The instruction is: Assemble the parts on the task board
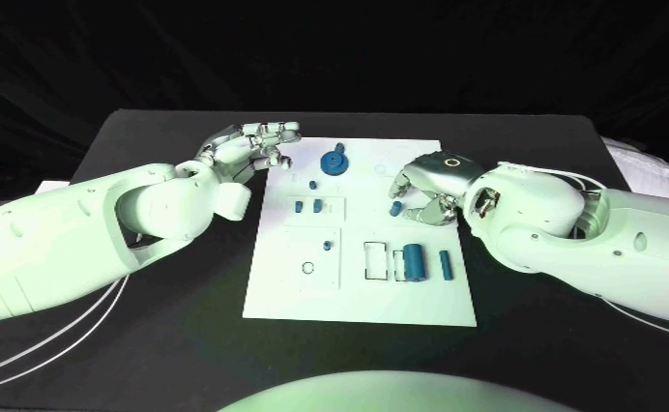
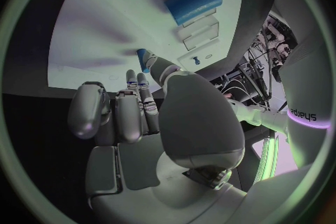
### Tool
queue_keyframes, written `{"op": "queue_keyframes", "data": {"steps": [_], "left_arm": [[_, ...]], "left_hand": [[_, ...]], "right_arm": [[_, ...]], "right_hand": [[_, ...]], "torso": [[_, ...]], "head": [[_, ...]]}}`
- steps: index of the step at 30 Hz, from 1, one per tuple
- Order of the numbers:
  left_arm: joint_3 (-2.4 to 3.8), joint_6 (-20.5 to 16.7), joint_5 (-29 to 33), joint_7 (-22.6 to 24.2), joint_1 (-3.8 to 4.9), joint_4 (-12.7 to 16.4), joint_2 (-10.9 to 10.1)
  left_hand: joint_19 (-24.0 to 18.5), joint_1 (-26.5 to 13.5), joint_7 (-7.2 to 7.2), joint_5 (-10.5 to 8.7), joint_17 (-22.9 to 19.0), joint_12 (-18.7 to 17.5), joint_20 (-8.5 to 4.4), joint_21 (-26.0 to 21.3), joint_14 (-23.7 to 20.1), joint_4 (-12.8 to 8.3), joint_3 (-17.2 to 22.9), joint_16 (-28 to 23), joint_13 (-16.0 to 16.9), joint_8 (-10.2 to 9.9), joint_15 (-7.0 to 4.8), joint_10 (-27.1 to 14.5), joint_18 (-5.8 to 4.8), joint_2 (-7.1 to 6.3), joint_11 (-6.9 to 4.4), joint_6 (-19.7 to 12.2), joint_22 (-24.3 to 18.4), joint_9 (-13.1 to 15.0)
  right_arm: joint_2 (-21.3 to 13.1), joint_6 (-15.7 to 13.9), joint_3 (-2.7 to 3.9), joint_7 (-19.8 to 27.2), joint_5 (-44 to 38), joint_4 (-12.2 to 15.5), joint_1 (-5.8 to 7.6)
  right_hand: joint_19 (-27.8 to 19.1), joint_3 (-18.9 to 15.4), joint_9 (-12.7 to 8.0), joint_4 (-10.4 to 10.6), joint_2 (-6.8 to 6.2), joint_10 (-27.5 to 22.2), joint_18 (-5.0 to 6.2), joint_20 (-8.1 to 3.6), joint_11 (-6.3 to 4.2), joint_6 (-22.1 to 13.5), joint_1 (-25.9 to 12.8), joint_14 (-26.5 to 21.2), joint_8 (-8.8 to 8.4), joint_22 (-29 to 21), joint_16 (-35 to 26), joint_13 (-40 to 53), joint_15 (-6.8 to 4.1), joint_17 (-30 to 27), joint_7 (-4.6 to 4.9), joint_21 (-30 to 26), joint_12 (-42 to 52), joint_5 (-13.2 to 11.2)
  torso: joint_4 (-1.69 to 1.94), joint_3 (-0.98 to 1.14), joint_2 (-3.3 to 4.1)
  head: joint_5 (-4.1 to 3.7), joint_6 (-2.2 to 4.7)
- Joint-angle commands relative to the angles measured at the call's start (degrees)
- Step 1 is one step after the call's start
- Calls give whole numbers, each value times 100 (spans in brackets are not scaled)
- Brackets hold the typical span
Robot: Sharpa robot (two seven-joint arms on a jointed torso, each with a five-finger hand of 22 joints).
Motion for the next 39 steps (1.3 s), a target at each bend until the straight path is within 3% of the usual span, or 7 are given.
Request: {"op": "queue_keyframes", "data": {"steps": [1,10,15,23,26,37,39], "left_arm": [[3,120,-31,15,-1,13,5],[3,124,-34,12,-1,14,5],[3,130,-34,5,-1,10,4],[3,140,-39,-9,-1,2,8],[3,143,-44,-12,-1,-4,10],[-1,153,-50,-20,-11,-59,17],[-1,156,-50,-21,-13,-66,19]], "left_hand": [[-4,17,-30,-9,-5,30,-26,-34,-5,-9,-18,-24,2,17,-49,-22,70,22,-12,-16,-9,-7],[-4,17,-30,-9,-5,30,-26,-34,-5,-9,-18,-24,2,17,-49,-22,70,22,-12,-16,-9,-7],[-4,17,-30,-9,-5,30,-26,-34,-5,-9,-18,-24,2,17,-49,-22,70,22,-12,-16,-9,-7],[-4,21,-29,-8,-14,41,-26,-40,-7,-17,-27,-26,2,20,-48,-26,69,32,-12,-16,-13,-8],[-4,21,-29,-8,-14,41,-26,-40,-7,-17,-27,-26,2,20,-48,-26,69,32,-12,-16,-13,-8],[-3,21,-28,-8,-18,46,-26,-42,-7,-19,-32,-27,1,21,-47,-28,68,36,-11,-16,-15,-8],[-3,21,-28,-8,-18,46,-26,-42,-7,-19,-32,-27,1,21,-47,-28,68,36,-11,-16,-15,-8]], "right_arm": [[65,367,-6,-28,-38,-37,-17],[261,282,-14,30,-13,-171,-39],[312,211,-15,43,-11,-227,-45],[338,-227,-15,0,-86,-270,-53],[325,-413,-14,-2,-111,-247,-54],[39,-829,61,80,258,387,3],[56,-877,70,151,430,481,9]], "right_hand": [[-7,-7,8,33,39,109,73,-44,-18,67,58,240,18,-10,-40,5,-54,-11,8,-25,53,-9],[19,197,40,149,224,523,66,-61,-49,359,56,243,73,-3,-51,1,-62,-35,32,-30,167,15],[32,278,70,188,294,805,56,-8,-80,555,46,245,127,4,-47,16,21,-38,24,-28,230,-6],[72,457,143,119,520,1210,52,-9,-146,859,196,259,247,82,0,54,-6,15,3,22,289,-79],[79,500,160,86,547,1281,49,-21,-158,892,223,260,261,99,9,61,-18,24,1,33,283,-86],[85,580,176,-23,506,1319,45,-38,-146,885,281,256,245,118,9,58,-16,14,36,46,214,-75],[81,607,173,-51,491,1299,44,-34,-127,857,287,255,222,114,9,52,-4,13,58,43,175,-63]], "torso": [[0,-3,6],[7,-3,3],[2,-2,2],[-5,1,3],[-2,3,0],[-4,-1,-7],[0,-3,-3]], "head": [[9,-10],[15,-21],[20,-34],[22,-41],[16,-41],[25,-35],[38,-5]]}}
